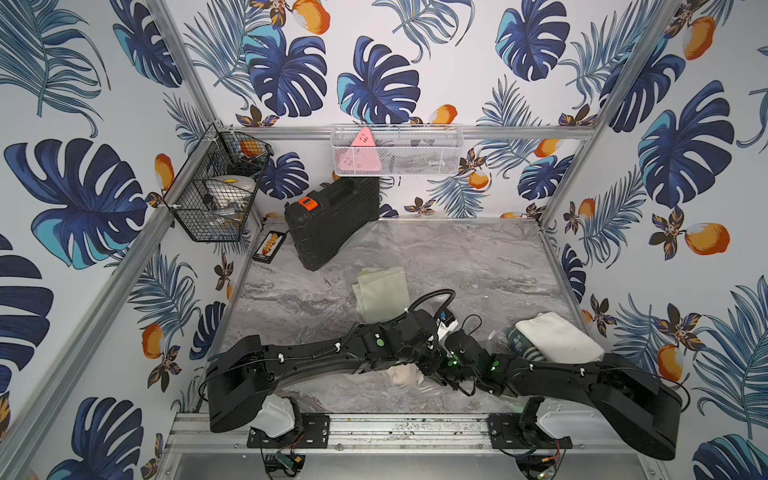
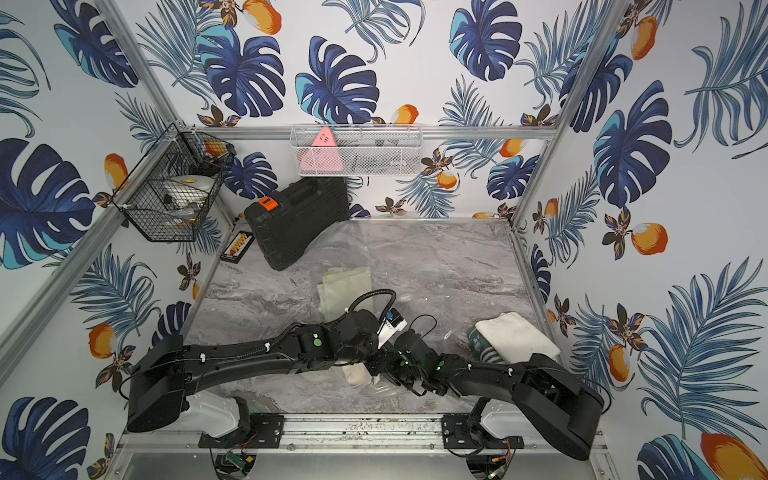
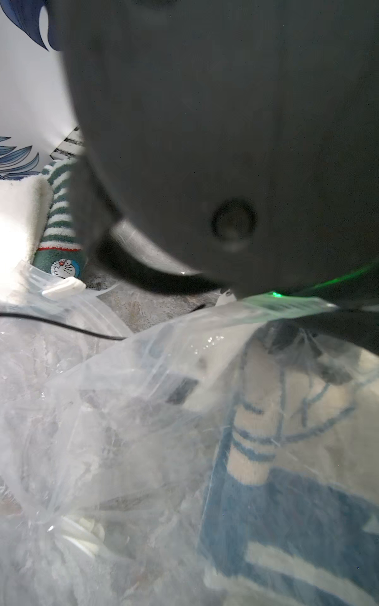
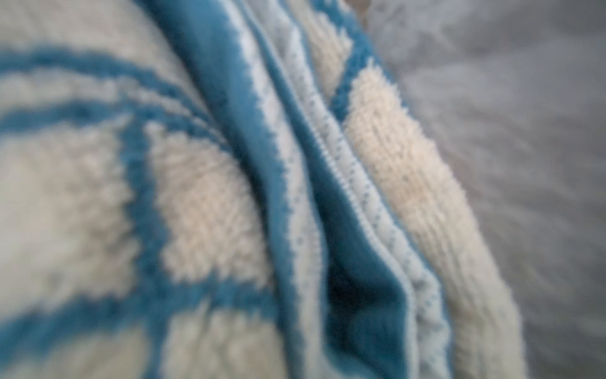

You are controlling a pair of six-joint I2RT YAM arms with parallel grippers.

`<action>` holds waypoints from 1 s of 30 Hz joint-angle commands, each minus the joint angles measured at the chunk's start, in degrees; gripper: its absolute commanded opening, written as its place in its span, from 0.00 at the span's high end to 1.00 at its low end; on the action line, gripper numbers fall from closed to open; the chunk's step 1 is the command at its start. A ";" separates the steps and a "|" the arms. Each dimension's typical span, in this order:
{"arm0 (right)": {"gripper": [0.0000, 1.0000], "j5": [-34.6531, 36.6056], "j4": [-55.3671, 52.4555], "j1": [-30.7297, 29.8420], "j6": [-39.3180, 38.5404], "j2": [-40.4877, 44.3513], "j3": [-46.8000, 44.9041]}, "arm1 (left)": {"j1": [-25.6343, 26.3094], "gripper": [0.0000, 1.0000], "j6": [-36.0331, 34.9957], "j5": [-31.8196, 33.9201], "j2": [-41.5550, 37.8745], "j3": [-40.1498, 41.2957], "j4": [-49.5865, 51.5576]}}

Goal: Place the folded towel into the vacuum bag
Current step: Place the towel in the vacuum bag.

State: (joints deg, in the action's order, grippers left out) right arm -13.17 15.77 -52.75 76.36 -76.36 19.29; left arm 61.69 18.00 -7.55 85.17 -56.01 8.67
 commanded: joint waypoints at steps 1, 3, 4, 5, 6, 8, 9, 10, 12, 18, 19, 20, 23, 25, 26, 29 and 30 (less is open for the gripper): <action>1.00 -0.35 18.69 0.19 -1.63 -6.62 0.32 | 0.62 1.00 0.66 -4.44 -0.06 0.47 -0.68; 1.00 0.26 25.96 0.19 -0.97 -10.82 0.31 | 0.82 1.00 1.15 -4.88 -0.24 1.35 -0.73; 1.00 0.68 28.38 0.19 -0.92 -12.41 0.38 | 0.93 1.00 1.37 -5.06 -0.39 1.90 -0.75; 1.00 1.02 29.83 0.19 -1.02 -13.61 0.57 | 1.02 1.00 1.47 -5.26 -0.52 2.46 -0.75; 1.00 1.78 31.02 0.19 -1.60 -14.66 0.81 | 0.98 1.00 1.56 -5.56 -0.68 2.91 -0.68; 1.00 1.83 31.96 0.76 -2.64 -16.12 1.36 | 0.97 1.00 1.26 -5.98 -0.69 3.26 -0.09; 1.00 2.12 32.87 1.03 -3.11 -16.74 1.38 | 0.97 1.00 0.99 -6.15 -0.63 3.22 0.31; 1.00 2.80 33.88 1.21 -3.52 -17.49 1.45 | 0.97 1.00 0.67 -6.39 -0.31 2.89 0.68; 1.00 3.12 36.77 1.83 -4.07 -19.05 1.85 | 1.06 1.00 0.37 -6.91 0.52 2.11 1.15; 1.00 0.85 41.96 4.03 -4.60 -26.95 6.30 | 2.99 1.00 0.11 -8.34 2.99 0.56 2.18; 1.00 0.16 43.52 4.53 -3.98 -28.74 6.69 | 3.32 1.00 0.02 -8.57 3.08 0.60 2.46; 1.00 -0.27 45.04 4.95 -3.48 -30.08 6.96 | 3.48 1.00 0.02 -8.74 3.19 0.53 2.72; 1.00 -1.02 48.61 5.85 -2.36 -33.57 7.92 | 3.68 1.00 0.03 -9.72 3.09 0.82 2.91; 1.00 -1.51 48.13 6.30 -2.42 -34.46 9.28 | 3.72 1.00 -0.15 -10.35 3.29 0.75 3.26; 1.00 -1.68 47.48 6.42 -2.66 -34.47 9.73 | 3.79 1.00 -0.23 -10.46 3.51 0.64 3.49; 1.00 -1.77 45.34 6.85 -3.61 -33.78 10.83 | 3.88 1.00 -0.59 -10.61 4.16 0.18 3.90; 1.00 -1.70 44.91 7.03 -3.94 -33.60 11.18 | 3.88 1.00 -0.76 -10.72 4.35 -0.07 4.06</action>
State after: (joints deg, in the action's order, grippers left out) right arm -15.38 60.90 -46.00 73.65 -110.56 28.80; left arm 64.51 18.85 -6.11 88.53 -55.88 9.06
